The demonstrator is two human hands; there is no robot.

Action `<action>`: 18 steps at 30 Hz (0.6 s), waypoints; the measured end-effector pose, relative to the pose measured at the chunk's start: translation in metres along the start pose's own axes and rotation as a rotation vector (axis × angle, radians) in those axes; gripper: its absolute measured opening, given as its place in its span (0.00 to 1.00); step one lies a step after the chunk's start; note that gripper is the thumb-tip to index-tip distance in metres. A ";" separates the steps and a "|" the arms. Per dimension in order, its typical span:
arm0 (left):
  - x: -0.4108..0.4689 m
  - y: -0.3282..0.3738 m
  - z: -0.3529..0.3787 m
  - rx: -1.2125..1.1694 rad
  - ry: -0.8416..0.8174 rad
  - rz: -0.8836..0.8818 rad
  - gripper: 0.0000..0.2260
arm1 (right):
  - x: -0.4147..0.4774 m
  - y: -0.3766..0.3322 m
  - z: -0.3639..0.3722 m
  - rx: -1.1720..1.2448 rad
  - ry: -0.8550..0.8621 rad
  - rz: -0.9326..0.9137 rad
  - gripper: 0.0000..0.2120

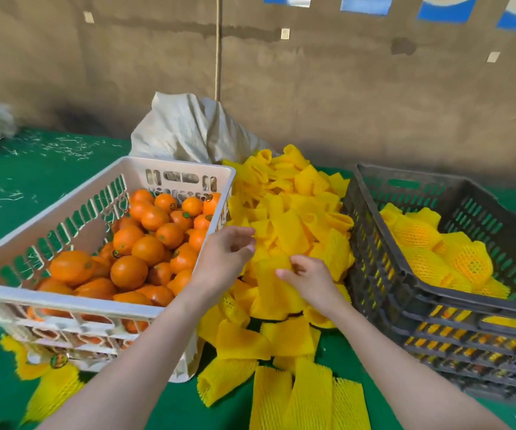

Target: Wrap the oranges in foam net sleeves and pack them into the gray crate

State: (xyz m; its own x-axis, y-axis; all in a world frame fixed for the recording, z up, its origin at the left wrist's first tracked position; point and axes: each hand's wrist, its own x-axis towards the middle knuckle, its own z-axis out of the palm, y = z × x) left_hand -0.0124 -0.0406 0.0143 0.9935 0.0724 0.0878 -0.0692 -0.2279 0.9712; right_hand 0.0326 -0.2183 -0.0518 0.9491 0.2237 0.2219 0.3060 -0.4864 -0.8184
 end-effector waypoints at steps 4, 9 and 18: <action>0.003 -0.001 0.003 0.157 -0.296 -0.131 0.21 | -0.011 -0.034 -0.015 0.280 -0.020 0.042 0.17; 0.004 -0.010 -0.001 0.281 -0.080 0.153 0.13 | -0.013 -0.054 -0.019 0.499 -0.056 0.218 0.13; 0.027 -0.007 -0.079 -0.080 -0.303 0.149 0.09 | 0.021 -0.119 0.025 0.152 0.117 -0.105 0.14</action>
State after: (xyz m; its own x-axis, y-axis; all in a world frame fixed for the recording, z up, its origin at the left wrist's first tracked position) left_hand 0.0074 0.0397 0.0269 0.9528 -0.2502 0.1720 -0.2106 -0.1362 0.9681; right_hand 0.0139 -0.1349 0.0369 0.9174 0.1627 0.3631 0.3974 -0.3308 -0.8559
